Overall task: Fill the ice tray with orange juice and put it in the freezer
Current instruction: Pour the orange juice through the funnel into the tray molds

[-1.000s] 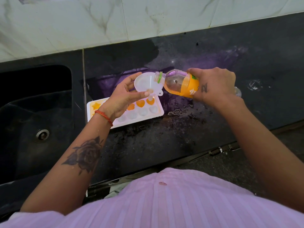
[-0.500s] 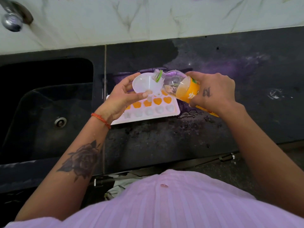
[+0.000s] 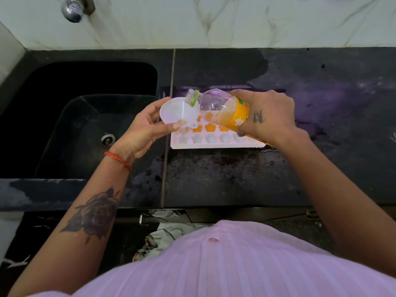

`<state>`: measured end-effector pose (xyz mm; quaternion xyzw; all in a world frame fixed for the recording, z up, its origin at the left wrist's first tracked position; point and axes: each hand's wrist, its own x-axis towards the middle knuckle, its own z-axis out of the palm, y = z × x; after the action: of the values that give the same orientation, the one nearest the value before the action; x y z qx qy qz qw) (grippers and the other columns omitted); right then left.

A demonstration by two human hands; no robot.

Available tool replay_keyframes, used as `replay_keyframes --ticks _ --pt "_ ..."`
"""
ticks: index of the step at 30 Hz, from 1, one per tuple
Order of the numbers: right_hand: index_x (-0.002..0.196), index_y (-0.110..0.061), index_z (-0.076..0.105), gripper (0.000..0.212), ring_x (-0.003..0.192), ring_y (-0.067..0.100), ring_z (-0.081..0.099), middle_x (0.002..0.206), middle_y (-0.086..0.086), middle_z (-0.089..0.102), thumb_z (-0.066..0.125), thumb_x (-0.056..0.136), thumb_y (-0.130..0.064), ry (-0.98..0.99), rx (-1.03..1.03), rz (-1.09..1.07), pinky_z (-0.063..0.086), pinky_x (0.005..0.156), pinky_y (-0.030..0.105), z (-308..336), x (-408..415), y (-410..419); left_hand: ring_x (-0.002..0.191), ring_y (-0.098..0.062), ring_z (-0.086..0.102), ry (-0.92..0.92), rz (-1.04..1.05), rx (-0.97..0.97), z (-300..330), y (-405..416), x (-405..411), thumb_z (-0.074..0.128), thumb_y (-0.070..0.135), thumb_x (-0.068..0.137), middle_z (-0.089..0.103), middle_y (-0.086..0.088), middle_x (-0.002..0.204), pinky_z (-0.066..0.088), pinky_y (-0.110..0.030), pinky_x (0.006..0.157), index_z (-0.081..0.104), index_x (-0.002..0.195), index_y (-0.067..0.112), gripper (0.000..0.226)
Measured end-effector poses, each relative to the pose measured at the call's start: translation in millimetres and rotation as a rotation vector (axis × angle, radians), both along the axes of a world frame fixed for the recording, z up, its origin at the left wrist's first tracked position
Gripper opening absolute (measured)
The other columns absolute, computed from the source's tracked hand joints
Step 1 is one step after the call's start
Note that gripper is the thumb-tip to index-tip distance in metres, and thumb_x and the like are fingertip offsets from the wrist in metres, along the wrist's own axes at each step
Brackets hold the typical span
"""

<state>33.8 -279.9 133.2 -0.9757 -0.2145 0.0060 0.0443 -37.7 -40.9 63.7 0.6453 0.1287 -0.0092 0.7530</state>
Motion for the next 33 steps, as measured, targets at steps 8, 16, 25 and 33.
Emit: replay_keyframes --ticks 8,16,25,33 --pt "0.134 -0.042 0.042 0.07 0.102 0.033 0.059 0.11 0.005 0.066 0.076 0.073 -0.038 -0.016 -0.055 0.028 0.04 0.073 0.032 -6.1 -6.2 8.9 0.115 -0.017 0.059 0.023 0.001 -0.005 -13.4 7.8 -7.0 0.085 0.009 0.05 0.059 -0.001 0.126 0.056 -0.026 0.081 0.051 0.129 0.021 0.087" --pt "0.134 -0.042 0.042 0.06 0.101 0.033 0.06 0.106 0.005 0.066 0.068 0.082 -0.03 -0.123 -0.106 0.052 0.031 0.069 0.031 -7.1 -9.5 6.2 0.115 -0.016 0.06 0.029 -0.01 0.021 -12.9 3.1 -7.8 0.075 0.004 0.059 0.06 -0.001 0.124 0.057 -0.027 0.082 0.047 0.134 0.017 0.081" --pt "0.133 -0.037 0.045 0.052 0.101 0.035 0.06 0.108 0.008 0.066 0.064 0.086 -0.023 -0.198 -0.13 0.086 0.034 0.07 0.033 -8.0 -10.2 3.9 0.112 -0.016 0.06 0.033 -0.002 0.022 -11.4 -1.1 -9.9 0.074 0.004 0.057 0.058 -0.003 0.127 0.057 -0.024 0.079 0.046 0.136 0.015 0.084" --pt "0.132 -0.034 0.047 0.05 0.1 0.035 0.06 0.106 0.008 0.066 0.062 0.087 -0.02 -0.225 -0.158 0.087 0.031 0.067 0.032 -6.6 -8.3 6.7 0.111 -0.016 0.062 0.034 0.014 0.034 -10.2 -1.2 -8.3 0.068 -0.01 0.071 0.059 -0.005 0.127 0.057 -0.027 0.082 0.045 0.136 0.014 0.073"
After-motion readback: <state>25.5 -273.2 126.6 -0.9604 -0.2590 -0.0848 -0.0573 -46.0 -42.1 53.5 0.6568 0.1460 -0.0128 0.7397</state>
